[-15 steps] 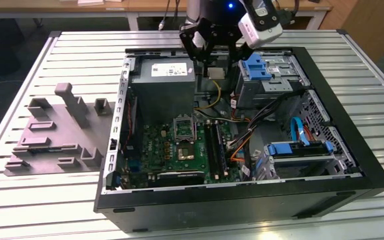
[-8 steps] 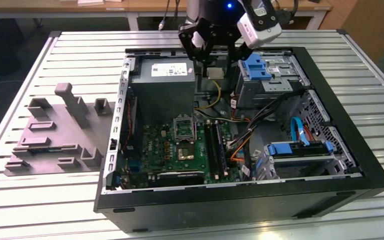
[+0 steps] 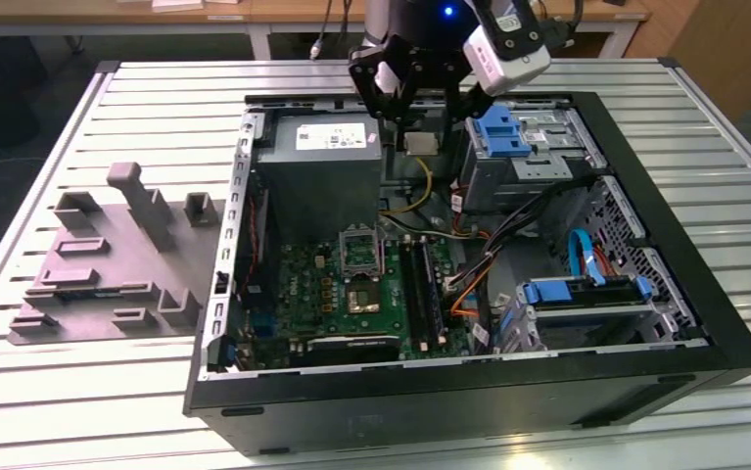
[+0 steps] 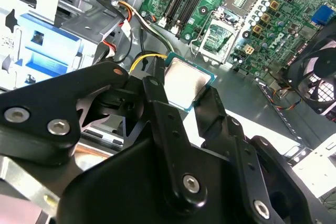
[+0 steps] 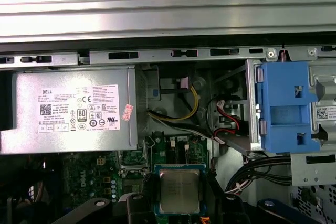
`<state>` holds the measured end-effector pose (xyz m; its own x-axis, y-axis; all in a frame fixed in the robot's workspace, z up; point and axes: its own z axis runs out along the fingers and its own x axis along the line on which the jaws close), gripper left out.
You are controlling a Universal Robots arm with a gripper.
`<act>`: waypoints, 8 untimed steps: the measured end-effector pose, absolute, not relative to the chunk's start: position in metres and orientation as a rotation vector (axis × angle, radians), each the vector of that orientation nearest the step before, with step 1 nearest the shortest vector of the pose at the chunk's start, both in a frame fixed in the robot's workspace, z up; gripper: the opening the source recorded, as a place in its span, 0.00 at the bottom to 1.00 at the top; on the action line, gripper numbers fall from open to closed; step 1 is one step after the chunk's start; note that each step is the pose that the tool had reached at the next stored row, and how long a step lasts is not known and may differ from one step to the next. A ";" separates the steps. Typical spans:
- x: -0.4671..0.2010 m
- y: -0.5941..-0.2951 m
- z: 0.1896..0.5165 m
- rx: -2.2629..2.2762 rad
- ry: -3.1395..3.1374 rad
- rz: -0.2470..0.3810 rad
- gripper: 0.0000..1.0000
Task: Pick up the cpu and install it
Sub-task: 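Pick up the cpu and move it towards the insertion slot, then place the cpu into insertion slot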
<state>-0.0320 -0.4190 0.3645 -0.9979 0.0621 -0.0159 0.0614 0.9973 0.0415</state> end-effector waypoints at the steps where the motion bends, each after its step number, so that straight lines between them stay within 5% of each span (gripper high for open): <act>1: -0.032 -0.419 0.364 0.096 3.122 0.064 0.47; 8: -0.035 -0.419 0.364 0.096 3.122 0.064 0.47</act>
<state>-0.0345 -0.4190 0.3645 -0.9979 0.0620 -0.0159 0.0613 0.9973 0.0415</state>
